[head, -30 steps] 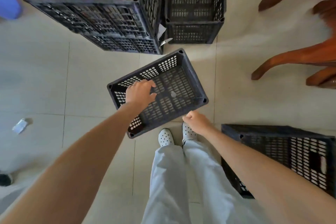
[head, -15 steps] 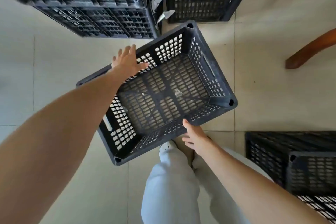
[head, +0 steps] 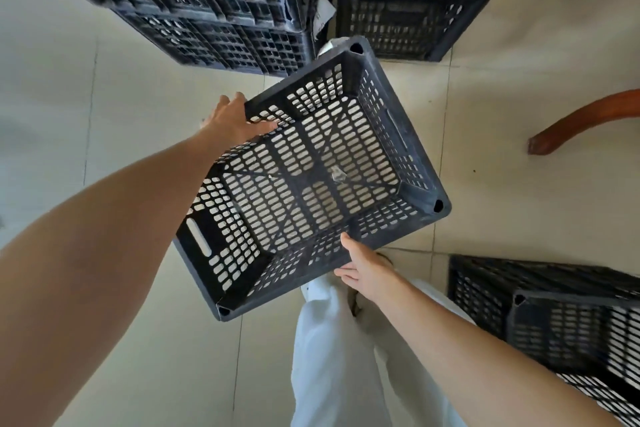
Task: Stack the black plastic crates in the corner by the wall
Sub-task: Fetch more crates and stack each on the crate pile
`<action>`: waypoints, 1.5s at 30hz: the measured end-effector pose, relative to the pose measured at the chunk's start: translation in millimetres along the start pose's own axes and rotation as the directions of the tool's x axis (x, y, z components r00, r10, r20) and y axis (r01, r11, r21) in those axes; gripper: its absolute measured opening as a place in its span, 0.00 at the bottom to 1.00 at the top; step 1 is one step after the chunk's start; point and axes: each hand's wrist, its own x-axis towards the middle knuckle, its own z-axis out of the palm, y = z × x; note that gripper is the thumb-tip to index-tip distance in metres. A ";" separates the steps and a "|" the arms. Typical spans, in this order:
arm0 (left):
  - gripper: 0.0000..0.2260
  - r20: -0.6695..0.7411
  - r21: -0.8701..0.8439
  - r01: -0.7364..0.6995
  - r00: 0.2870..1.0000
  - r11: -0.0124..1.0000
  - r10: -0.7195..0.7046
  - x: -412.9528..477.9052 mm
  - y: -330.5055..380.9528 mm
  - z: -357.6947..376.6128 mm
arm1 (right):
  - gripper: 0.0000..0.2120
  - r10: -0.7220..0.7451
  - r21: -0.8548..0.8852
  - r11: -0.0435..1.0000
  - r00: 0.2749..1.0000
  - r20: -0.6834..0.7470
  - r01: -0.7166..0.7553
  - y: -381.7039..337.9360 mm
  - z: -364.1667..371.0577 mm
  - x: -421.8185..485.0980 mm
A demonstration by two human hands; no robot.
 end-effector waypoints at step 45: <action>0.55 0.521 -0.797 0.425 0.125 -0.429 -0.845 -740.5 -199.2 205.8 | 0.23 0.110 -0.084 -0.966 0.681 0.724 0.245 243.2 308.4 -344.9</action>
